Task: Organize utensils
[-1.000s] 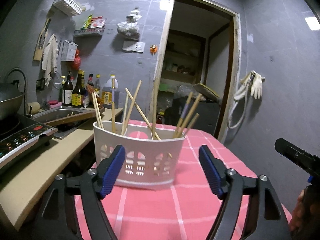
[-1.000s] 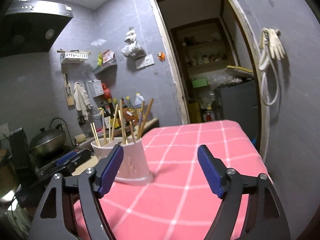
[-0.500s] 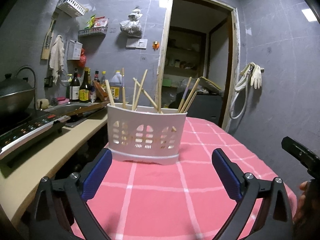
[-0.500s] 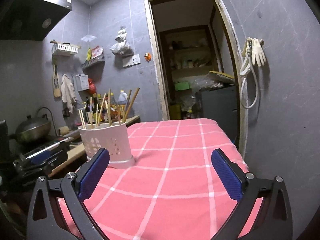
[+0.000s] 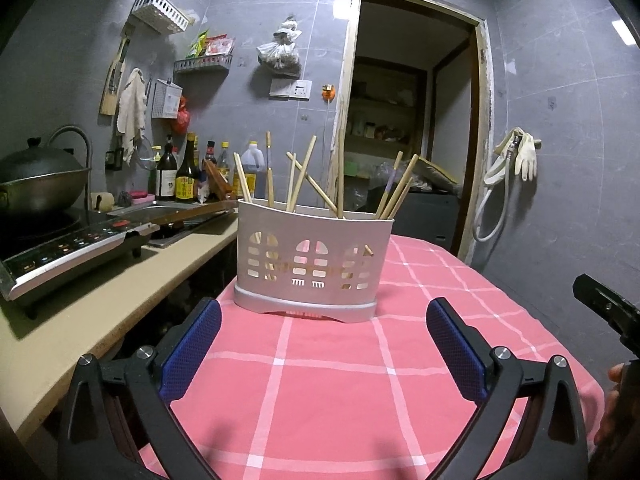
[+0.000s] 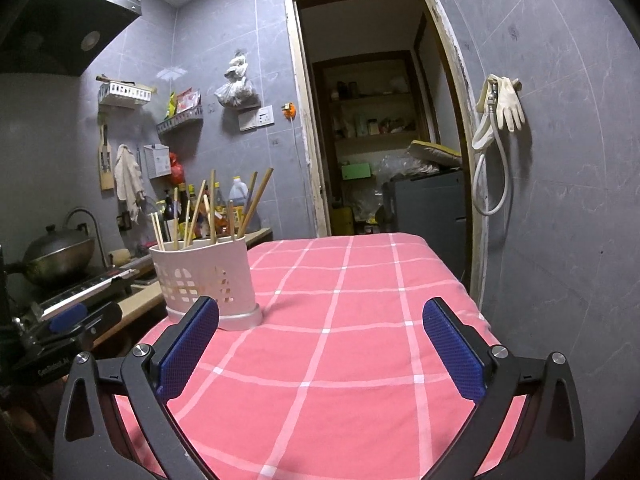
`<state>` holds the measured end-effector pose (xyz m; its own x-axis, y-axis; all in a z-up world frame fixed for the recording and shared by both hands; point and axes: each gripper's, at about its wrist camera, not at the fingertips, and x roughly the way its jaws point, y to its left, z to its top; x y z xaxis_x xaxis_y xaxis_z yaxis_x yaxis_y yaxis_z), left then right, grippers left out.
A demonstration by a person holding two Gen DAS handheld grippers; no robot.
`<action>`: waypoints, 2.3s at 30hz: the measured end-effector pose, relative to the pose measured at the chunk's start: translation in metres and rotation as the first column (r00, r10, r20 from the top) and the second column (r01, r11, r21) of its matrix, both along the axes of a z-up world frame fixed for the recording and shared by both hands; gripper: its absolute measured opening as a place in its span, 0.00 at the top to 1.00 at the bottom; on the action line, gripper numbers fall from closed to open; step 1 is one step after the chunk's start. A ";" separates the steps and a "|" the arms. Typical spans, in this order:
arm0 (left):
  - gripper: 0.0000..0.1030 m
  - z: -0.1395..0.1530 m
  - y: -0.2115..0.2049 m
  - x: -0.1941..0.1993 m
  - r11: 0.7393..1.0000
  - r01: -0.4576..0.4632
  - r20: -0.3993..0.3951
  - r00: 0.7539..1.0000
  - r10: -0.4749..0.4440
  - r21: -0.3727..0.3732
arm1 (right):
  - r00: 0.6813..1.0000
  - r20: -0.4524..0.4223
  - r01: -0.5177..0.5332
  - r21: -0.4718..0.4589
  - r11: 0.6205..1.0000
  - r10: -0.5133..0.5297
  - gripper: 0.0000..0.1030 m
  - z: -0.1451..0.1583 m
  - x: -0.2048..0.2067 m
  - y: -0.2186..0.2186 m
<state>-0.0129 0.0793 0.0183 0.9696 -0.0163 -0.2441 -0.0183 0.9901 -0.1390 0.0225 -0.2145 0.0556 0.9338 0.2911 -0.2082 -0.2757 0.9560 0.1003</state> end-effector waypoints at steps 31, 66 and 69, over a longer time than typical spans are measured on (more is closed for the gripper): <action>0.02 0.000 0.001 0.000 1.000 0.001 0.000 1.000 -0.001 0.000 | 1.000 -0.003 0.001 0.001 1.000 -0.001 0.00 0.000 -0.001 0.002; 0.02 0.000 0.003 -0.002 1.000 -0.025 0.004 1.000 0.025 -0.005 | 1.000 -0.009 0.002 0.006 1.000 -0.002 0.00 -0.002 -0.001 0.002; 0.02 0.000 0.003 -0.002 1.000 -0.024 0.002 1.000 0.024 -0.005 | 1.000 -0.009 0.002 0.006 1.000 -0.002 0.00 -0.002 0.000 0.002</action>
<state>-0.0147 0.0819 0.0178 0.9703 0.0058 -0.2418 -0.0418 0.9887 -0.1440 0.0220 -0.2128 0.0539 0.9324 0.2906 -0.2149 -0.2729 0.9559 0.1086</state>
